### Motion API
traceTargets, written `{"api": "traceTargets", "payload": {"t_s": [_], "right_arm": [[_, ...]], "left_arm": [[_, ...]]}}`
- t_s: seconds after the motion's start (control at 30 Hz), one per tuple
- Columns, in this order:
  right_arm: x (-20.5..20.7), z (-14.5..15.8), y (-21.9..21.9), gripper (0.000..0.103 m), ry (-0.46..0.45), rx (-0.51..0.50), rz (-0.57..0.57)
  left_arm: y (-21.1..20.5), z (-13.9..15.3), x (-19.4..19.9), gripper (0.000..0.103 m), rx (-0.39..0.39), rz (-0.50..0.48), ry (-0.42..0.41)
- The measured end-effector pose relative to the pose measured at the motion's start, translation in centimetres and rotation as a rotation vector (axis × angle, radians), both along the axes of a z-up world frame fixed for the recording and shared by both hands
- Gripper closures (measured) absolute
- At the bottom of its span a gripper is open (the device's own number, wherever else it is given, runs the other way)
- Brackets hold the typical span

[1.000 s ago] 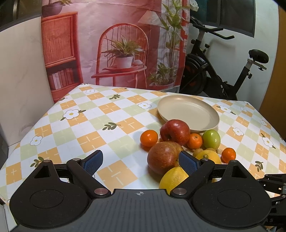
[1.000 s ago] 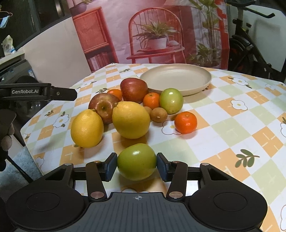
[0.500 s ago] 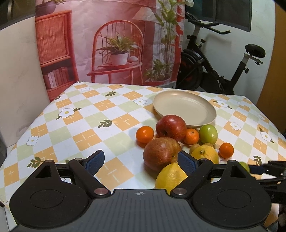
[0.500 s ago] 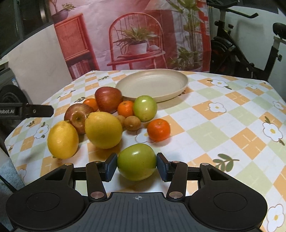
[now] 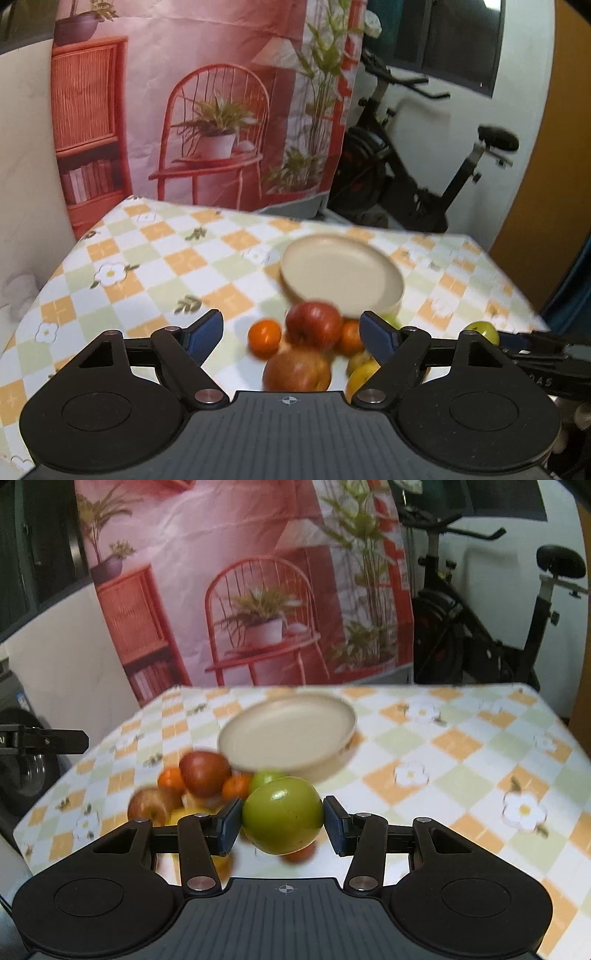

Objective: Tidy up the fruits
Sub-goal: 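Lift the green apple toward the plate with the right tool while the left tool grasps a tangerine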

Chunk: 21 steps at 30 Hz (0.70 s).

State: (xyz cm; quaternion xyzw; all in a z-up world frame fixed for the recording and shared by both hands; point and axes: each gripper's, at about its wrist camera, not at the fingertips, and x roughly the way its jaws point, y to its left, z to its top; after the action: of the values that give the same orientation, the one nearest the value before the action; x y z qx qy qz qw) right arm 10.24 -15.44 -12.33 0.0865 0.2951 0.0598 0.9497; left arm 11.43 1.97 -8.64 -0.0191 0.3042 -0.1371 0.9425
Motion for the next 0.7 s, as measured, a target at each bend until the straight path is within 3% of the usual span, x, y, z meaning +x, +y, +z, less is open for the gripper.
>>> {"api": "traceTargets", "payload": {"t_s": [0.23, 0.43, 0.53, 0.63, 0.7], "right_arm": [[2.1, 4.1, -0.8, 0.059, -0.074, -0.020, 0.012], [4.6, 5.5, -1.4, 0.059, -0.093, -0.033, 0.020], [5.8, 4.8, -1.3, 0.059, -0.075, -0.043, 0.028], [6.7, 3.6, -1.2, 0.059, -0.047, -0.042, 0.041], [7.3, 2.9, -1.3, 0.059, -0.026, -0.036, 0.045]], "left_arm": [[0.7, 3.4, 1.7, 0.031, -0.060, 0.023, -0.043], [0.4, 5.2, 3.4, 0.032, -0.015, 0.012, -0.102], [0.4, 4.3, 4.8, 0.037, 0.022, -0.004, -0.070], [0.6, 2.2, 6.4, 0.047, 0.051, -0.033, 0.001], [0.9, 0.5, 7.6, 0.048, 0.053, -0.047, 0.063]]}}
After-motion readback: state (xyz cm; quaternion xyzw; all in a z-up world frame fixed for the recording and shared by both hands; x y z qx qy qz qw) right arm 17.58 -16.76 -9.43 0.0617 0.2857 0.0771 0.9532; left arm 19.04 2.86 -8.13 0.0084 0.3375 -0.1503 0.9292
